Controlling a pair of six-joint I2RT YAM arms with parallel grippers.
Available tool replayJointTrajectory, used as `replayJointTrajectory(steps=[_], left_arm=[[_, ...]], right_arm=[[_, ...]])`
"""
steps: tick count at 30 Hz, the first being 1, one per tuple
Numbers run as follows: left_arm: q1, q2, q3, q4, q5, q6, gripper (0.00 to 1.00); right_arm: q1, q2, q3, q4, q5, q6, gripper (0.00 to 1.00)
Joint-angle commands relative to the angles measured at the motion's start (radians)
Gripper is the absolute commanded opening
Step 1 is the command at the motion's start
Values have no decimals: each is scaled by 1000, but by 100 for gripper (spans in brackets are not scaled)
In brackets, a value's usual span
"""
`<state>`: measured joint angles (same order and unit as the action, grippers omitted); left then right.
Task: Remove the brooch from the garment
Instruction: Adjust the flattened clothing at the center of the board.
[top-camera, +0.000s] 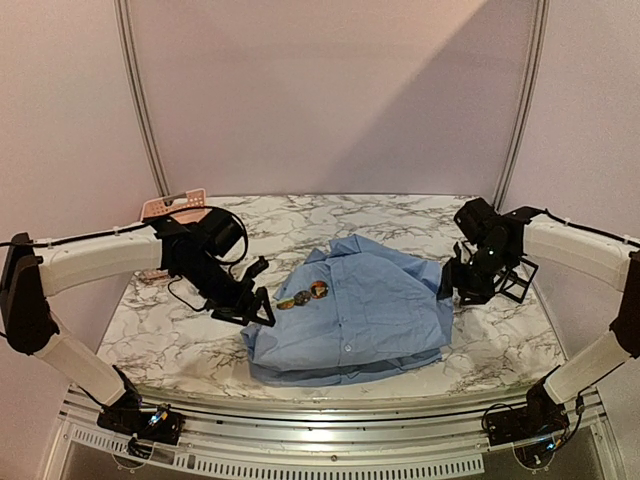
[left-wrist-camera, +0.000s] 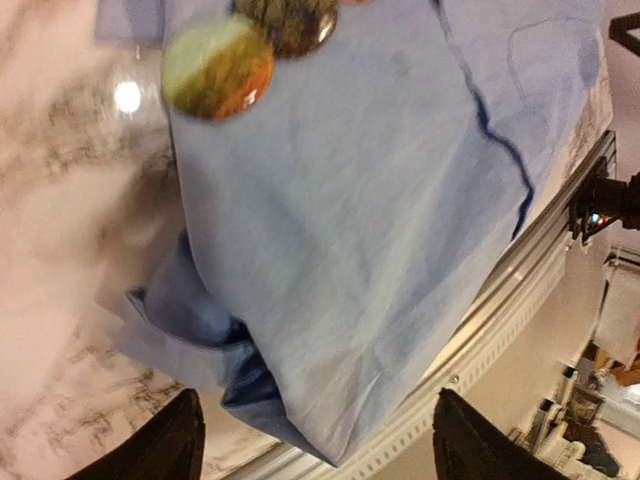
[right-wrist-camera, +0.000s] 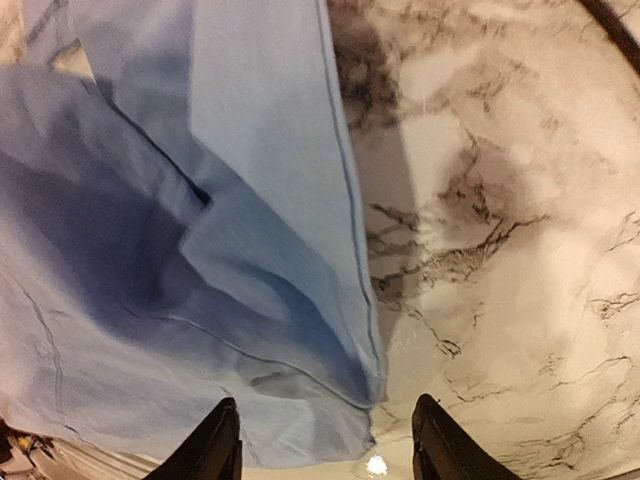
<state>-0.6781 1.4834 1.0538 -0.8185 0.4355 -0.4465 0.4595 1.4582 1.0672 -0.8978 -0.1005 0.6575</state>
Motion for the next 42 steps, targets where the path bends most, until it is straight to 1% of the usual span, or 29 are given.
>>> replayJointTrajectory(steps=[1, 2, 5, 8, 11, 13, 16, 19, 23, 28, 32, 37, 39, 41, 42], left_arm=[[31, -21, 93, -9, -116, 57, 85], [43, -18, 101, 20, -128, 55, 87], [83, 14, 109, 145, -128, 32, 90], [109, 82, 128, 271, -103, 7, 92], [119, 170, 162, 418, -70, -13, 94], [126, 247, 211, 452, -39, -22, 94], [134, 348, 269, 460, -38, -28, 96], [153, 426, 287, 466, -40, -29, 99], [172, 489, 293, 503, -17, -39, 100], [172, 538, 303, 553, 3, -60, 99], [172, 575, 320, 555, 7, -56, 100], [172, 605, 336, 577, 26, -60, 99], [172, 607, 335, 588, 35, -64, 95], [171, 608, 333, 597, 45, -67, 88], [171, 610, 331, 606, 58, -69, 84]], right_arm=[[8, -78, 90, 37, 62, -57, 69], [8, -96, 95, 64, 68, -68, 73], [8, -126, 101, 150, 79, -92, 81], [8, -100, 114, 233, 56, -101, 84], [7, -52, 99, 358, -30, -108, 86], [7, -24, 86, 426, -100, -115, 87], [6, 27, 83, 477, -175, -131, 87], [7, 65, 71, 496, -203, -148, 87], [7, 112, 59, 493, -217, -172, 86], [16, 171, 52, 483, -215, -193, 84], [25, 200, 47, 491, -222, -197, 82], [33, 239, 45, 520, -264, -209, 80], [37, 251, 49, 530, -274, -210, 76], [40, 260, 50, 534, -276, -207, 67], [41, 265, 50, 536, -277, -207, 60]])
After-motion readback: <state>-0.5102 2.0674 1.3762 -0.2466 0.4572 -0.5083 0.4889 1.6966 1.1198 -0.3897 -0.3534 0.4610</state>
